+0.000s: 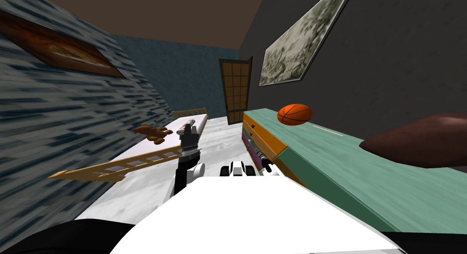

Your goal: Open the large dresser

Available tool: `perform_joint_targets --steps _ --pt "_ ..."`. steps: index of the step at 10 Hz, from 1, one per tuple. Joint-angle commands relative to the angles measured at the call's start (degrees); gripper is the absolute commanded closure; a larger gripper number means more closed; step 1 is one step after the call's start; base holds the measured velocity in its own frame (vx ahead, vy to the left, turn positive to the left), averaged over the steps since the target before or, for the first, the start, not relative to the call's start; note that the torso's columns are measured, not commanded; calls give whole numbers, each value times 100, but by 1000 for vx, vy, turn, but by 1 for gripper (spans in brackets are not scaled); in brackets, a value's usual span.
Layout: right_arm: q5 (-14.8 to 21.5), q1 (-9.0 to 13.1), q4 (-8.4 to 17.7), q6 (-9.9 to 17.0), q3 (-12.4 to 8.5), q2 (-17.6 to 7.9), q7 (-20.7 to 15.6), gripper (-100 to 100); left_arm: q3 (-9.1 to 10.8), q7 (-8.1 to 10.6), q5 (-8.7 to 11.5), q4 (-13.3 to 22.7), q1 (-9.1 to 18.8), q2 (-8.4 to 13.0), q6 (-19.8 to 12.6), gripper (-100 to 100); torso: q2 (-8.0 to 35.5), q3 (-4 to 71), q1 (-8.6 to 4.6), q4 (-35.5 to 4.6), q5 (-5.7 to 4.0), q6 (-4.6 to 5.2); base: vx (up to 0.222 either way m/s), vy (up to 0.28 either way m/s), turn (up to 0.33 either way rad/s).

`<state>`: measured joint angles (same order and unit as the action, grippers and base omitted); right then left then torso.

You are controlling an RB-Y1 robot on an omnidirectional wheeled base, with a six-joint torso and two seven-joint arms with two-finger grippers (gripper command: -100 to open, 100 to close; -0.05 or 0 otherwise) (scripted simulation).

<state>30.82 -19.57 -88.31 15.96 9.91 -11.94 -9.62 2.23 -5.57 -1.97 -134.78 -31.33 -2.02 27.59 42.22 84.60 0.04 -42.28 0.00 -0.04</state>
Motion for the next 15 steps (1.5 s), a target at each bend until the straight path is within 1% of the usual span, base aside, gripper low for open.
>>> perform_joint_targets --steps 1,2,3,4,5,6,7,8,9,10,11,12,13,14,15 --pt "370 82 514 346 96 31 -69 -100 0 0 0 0 -1 0 0 0 -1 2 -1 3 1 6 101 54 174" --pt "370 82 686 431 96 31 -69 -100 0 0 0 0 -1 0 0 0 -4 3 3 2 1 2 87 46 87" --pt "568 172 949 601 184 -3 -103 -100 0 0 0 0 -1 0 0 0 6 -1 -4 1 1 6 115 66 177" --pt "568 172 1055 706 184 -3 -103 -100 0 0 0 0 -1 0 0 0 1 0 3 0 0 2 94 51 93" --pt "762 268 1208 890 269 -36 -135 -100 0 0 0 -1 -1 0 0 0 12 -4 -5 -1 1 7 92 49 168" --pt "762 268 1289 1071 269 -36 -135 -100 0 0 0 0 0 0 0 0 10 -6 -5 -3 -1 1 81 36 82" --pt "762 268 1423 1071 269 -36 -135 -100 1 0 0 0 -1 0 0 0 13 -6 -10 -1 -1 6 32 13 -25" --pt "952 370 1602 1322 353 -69 -164 -100 1 0 0 0 0 0 0 0 23 -12 -14 -4 -3 6 48 28 150" --pt "952 370 1787 1386 353 -69 -164 -100 0 0 0 0 0 0 0 0 12 -8 -4 -3 -1 0 55 43 115" --pt "1136 477 1950 1588 436 -101 -191 -100 0 0 0 0 0 0 0 0 7 -2 2 0 2 6 91 44 134" --pt "1136 477 2147 1695 436 -101 -191 -100 0 0 0 0 -1 0 0 0 -8 5 1 2 1 2 90 44 91" --pt "1316 588 2372 1884 516 -132 -214 -100 0 0 0 0 -1 0 0 0 -3 4 -2 3 0 5 106 58 123" --pt "1316 588 2493 1998 516 -132 -214 -100 0 0 0 0 -1 0 0 0 -2 2 1 2 1 3 83 45 103" --pt "1489 703 2766 2189 593 -162 -234 -100 0 0 0 -1 -1 0 0 0 10 -4 -5 -1 0 4 94 63 174" --pt "1489 703 2849 2293 593 -162 -234 -100 0 0 0 0 -1 0 0 0 8 -4 1 -2 0 2 80 48 71"
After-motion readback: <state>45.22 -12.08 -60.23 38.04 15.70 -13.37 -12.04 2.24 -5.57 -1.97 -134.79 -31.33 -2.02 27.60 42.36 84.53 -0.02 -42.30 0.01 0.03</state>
